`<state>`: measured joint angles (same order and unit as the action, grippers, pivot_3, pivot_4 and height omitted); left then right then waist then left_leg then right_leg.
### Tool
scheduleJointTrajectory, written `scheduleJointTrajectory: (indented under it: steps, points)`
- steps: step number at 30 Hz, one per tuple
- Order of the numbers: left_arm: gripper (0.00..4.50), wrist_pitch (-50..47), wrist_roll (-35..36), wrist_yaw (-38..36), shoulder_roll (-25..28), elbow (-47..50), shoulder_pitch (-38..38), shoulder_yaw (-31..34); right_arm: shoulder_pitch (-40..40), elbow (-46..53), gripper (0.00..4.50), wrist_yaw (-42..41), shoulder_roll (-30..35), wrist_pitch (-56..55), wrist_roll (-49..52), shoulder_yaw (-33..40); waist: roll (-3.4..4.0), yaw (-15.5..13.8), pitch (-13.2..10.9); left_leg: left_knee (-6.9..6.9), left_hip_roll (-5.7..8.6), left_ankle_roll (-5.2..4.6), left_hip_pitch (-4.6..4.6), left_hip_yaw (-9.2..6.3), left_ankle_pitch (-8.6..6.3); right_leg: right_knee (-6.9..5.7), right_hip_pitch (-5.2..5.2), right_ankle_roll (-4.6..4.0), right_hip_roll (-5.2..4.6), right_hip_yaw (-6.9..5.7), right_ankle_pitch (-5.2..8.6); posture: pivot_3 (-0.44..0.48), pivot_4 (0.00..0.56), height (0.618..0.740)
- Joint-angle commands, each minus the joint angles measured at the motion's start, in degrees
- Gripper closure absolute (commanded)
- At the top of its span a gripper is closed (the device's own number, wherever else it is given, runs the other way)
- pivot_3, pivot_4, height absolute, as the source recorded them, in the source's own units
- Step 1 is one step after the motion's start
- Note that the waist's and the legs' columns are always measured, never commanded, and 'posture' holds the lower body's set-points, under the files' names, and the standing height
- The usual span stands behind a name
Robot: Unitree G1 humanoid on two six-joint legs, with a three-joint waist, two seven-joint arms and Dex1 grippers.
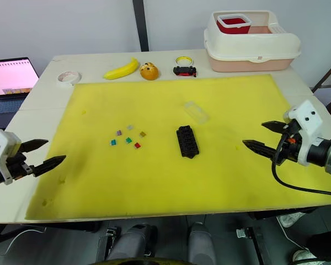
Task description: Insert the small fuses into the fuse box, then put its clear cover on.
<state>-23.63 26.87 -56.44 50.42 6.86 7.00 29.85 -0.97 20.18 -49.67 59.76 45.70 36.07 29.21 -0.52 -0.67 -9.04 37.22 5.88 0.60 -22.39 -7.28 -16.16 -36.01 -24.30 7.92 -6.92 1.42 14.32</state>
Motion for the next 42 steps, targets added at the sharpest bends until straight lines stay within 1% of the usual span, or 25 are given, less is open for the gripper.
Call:
scheduleJointTrajectory:
  steps: [1,14,21,25,29,32,34,36,40,42]
  points:
    - [0.0,-0.6,1.4,-1.2,0.9,0.4,-0.4,0.6,-0.3,1.4,0.09,0.1,0.0,-1.0,-0.2,2.0,0.0,0.0,0.0,0.0,0.0,0.0,0.0,0.0,0.0,0.0,0.0,0.0,0.0,0.0,0.0,0.0,0.15,0.74]
    - [0.0,-0.2,-0.4,-0.3,0.5,0.9,0.0,-0.4,0.1,2.5,0.09,1.1,-0.3,-1.5,-1.0,1.7,0.0,0.0,0.0,0.0,0.0,0.0,0.0,0.0,0.0,-0.01,0.0,0.0,0.0,0.0,0.0,0.0,0.15,0.74]
    - [0.0,-1.0,0.5,0.3,0.0,1.7,-0.2,-0.1,-0.2,1.9,0.09,1.9,-0.7,-3.5,-3.3,-0.3,0.0,0.0,0.0,0.0,0.0,0.0,0.0,0.0,0.0,-0.01,0.0,0.0,0.0,0.0,0.0,0.0,0.15,0.74]
    - [0.0,-3.3,2.2,0.0,0.0,2.2,-0.5,-0.2,-2.5,0.9,0.09,2.3,-0.7,-3.9,-3.3,-1.4,0.0,0.0,0.0,0.01,0.0,0.0,0.0,0.01,0.0,-0.01,-0.01,0.0,0.0,0.01,0.0,0.0,0.15,0.74]
    - [0.0,-8.1,6.2,-2.8,1.4,4.1,-0.8,-0.3,-3.8,1.6,0.09,2.9,-2.0,-2.0,-1.6,-1.8,-0.01,0.0,0.0,0.0,-0.01,0.01,0.0,0.0,0.0,-0.02,-0.01,0.0,0.01,0.0,0.0,0.0,0.15,0.74]
    - [0.0,-15.0,10.1,-2.7,2.6,4.4,-3.4,-1.5,-4.6,3.7,0.09,2.8,-2.7,-0.4,0.3,-2.6,0.0,-0.1,0.0,0.02,0.01,0.01,0.0,-0.01,0.0,-0.03,0.0,0.0,0.0,0.0,0.0,0.0,0.15,0.74]
    - [0.0,-23.2,14.9,-2.3,3.1,3.6,-7.0,-3.3,-6.5,6.4,0.09,2.8,-3.2,1.0,2.5,-4.7,0.0,0.0,0.0,0.03,0.01,0.01,0.0,-0.01,0.01,-0.06,0.0,0.0,0.0,0.0,0.0,0.0,0.15,0.74]
    - [0.0,-28.8,17.9,-2.3,3.6,3.0,-9.5,-4.5,-7.9,8.4,0.09,2.8,-3.4,2.1,4.2,-6.3,0.0,0.2,0.0,0.04,0.0,0.01,0.01,-0.02,0.01,-0.09,-0.02,0.01,0.03,0.0,0.0,0.0,0.15,0.74]
    - [0.0,-36.7,21.0,-2.8,5.3,0.5,-14.8,-8.1,-11.8,12.2,0.09,2.9,-4.4,3.9,8.2,-10.2,0.0,0.5,0.0,0.02,-0.01,0.02,0.0,-0.03,0.01,-0.1,-0.06,0.01,0.05,0.0,0.0,0.0,0.15,0.74]
    - [0.0,-41.5,22.1,-2.3,4.9,-2.9,-19.8,-11.1,-15.8,14.1,0.09,3.2,-6.0,4.0,9.6,-14.5,0.0,0.5,0.0,0.02,-0.03,0.05,0.0,-0.03,0.03,-0.11,-0.07,0.01,0.07,0.0,0.0,0.0,0.15,0.74]
